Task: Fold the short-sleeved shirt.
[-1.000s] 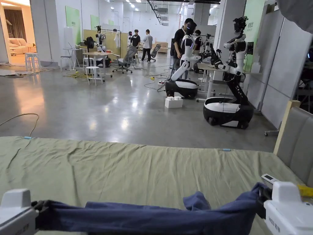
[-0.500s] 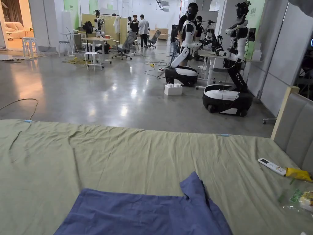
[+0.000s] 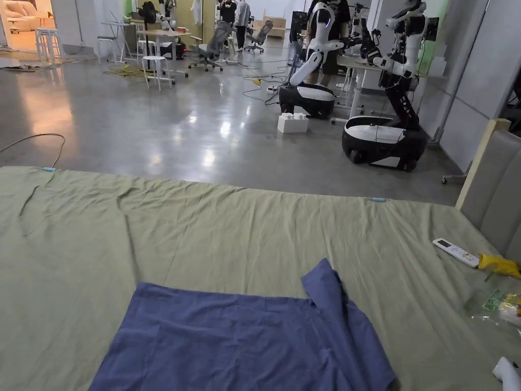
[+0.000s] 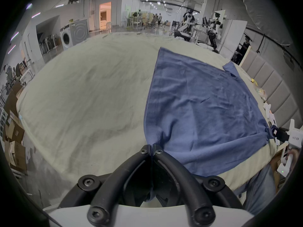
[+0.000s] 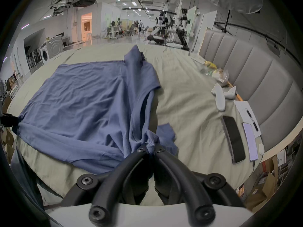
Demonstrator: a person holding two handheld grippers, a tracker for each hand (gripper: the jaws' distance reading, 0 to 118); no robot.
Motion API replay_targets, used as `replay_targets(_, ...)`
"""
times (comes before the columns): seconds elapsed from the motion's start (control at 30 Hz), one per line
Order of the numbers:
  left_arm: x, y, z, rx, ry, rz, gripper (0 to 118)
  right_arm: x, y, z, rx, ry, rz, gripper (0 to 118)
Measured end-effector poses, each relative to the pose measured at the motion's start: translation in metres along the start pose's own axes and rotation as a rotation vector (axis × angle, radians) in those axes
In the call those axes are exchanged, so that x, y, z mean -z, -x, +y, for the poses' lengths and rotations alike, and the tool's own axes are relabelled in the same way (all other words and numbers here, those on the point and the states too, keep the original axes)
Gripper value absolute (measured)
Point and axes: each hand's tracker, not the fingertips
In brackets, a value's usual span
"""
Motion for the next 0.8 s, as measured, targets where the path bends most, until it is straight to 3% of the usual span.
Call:
replay_targets(0.07, 0.002, -0.002, 0.004, -0.004, 0.013, 0.008, 3, 0.004, 0.004, 0.000, -0.014, 0.027, -0.006, 9)
replay_targets(0.13, -0.001, -0.007, 0.009, 0.018, -0.001, 0.026, 25, -0.002, 0.009, 0.006, -0.027, 0.011, -0.021, 40)
replay_targets(0.2, -0.011, -0.016, 0.019, 0.068, -0.070, 0.042, 58, -0.010, 0.014, 0.015, -0.028, -0.054, -0.036, 77)
replay_targets(0.23, -0.015, -0.021, 0.024, 0.084, -0.101, 0.048, 65, -0.013, 0.016, 0.021, -0.025, -0.093, -0.031, 81)
replay_targets(0.37, -0.029, -0.046, 0.052, 0.156, -0.241, 0.073, 66, -0.029, 0.030, 0.052, -0.014, -0.264, -0.022, 81)
replay_targets(0.57, -0.059, -0.090, 0.092, 0.121, -0.523, 0.012, 65, -0.053, 0.058, 0.100, 0.030, -0.552, 0.006, 80)
replay_targets(0.67, -0.078, -0.113, 0.106, 0.132, -0.663, 0.007, 56, -0.067, 0.073, 0.120, 0.035, -0.675, -0.008, 56)
replay_targets(0.73, -0.086, -0.128, 0.112, 0.188, -0.727, 0.027, 31, -0.076, 0.081, 0.133, 0.025, -0.751, -0.033, 29)
replay_targets(0.8, -0.093, -0.140, 0.115, 0.226, -0.776, 0.068, 14, -0.081, 0.086, 0.138, 0.062, -0.778, -0.006, 18)
